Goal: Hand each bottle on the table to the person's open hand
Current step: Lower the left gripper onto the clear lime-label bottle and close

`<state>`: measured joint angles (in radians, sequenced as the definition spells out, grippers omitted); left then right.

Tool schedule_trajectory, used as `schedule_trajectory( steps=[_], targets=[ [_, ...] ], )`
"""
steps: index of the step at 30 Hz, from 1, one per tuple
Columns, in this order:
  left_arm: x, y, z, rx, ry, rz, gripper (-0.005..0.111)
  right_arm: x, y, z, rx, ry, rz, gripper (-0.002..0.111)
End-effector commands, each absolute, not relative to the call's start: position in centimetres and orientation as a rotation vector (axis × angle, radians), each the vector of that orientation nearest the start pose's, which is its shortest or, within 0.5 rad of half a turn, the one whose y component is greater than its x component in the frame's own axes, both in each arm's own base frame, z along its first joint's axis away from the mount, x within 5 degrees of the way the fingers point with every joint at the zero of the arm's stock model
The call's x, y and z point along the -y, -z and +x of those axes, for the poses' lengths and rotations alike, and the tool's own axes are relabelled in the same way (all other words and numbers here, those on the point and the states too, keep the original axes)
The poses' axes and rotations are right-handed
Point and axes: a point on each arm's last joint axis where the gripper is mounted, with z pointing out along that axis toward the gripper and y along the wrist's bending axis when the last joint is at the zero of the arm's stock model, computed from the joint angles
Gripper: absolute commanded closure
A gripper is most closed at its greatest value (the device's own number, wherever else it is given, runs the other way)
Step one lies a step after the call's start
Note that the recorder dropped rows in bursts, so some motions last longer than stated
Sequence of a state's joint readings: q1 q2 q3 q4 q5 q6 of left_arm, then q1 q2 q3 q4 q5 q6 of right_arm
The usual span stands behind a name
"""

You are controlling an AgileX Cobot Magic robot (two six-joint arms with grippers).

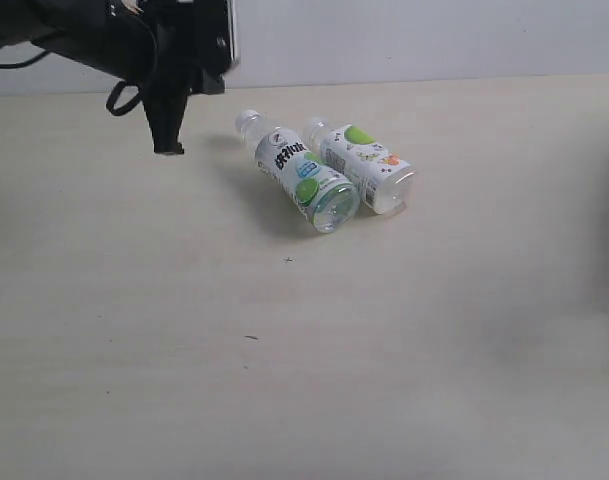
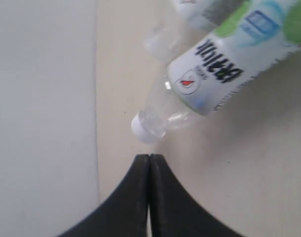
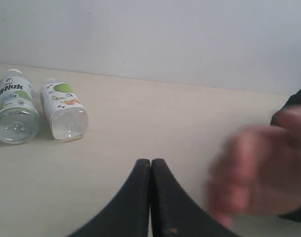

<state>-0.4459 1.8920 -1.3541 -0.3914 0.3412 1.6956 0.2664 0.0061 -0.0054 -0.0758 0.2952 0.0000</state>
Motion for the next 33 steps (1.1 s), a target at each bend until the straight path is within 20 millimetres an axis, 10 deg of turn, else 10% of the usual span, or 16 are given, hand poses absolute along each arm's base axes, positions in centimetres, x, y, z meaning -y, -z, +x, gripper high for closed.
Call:
schedule_trajectory(
  steps=[1,12,22,33],
  targets=[
    [21.9,-21.0,37.3,-1.162,-0.340,2.094,0.107,-1.3,-18.7,5.3,-1.746,-0.121,-0.286,0.108],
    [24.1,-19.7,39.4,-1.020,-0.191,2.313,0.103,-1.3,-18.7,5.3,-1.746,-0.121,-0.286,0.108],
    [24.1,-17.1,40.5,-0.964,-0.302,2.372,0.003,-1.3,-18.7,5.3,-1.746,-0.121,-0.286,0.108],
    [24.9,-14.6,41.7,-1.005,-0.379,2.270,0.003,-1.3,-18.7,5.3,-1.746,-0.121,-0.286,0.108]
  ],
)
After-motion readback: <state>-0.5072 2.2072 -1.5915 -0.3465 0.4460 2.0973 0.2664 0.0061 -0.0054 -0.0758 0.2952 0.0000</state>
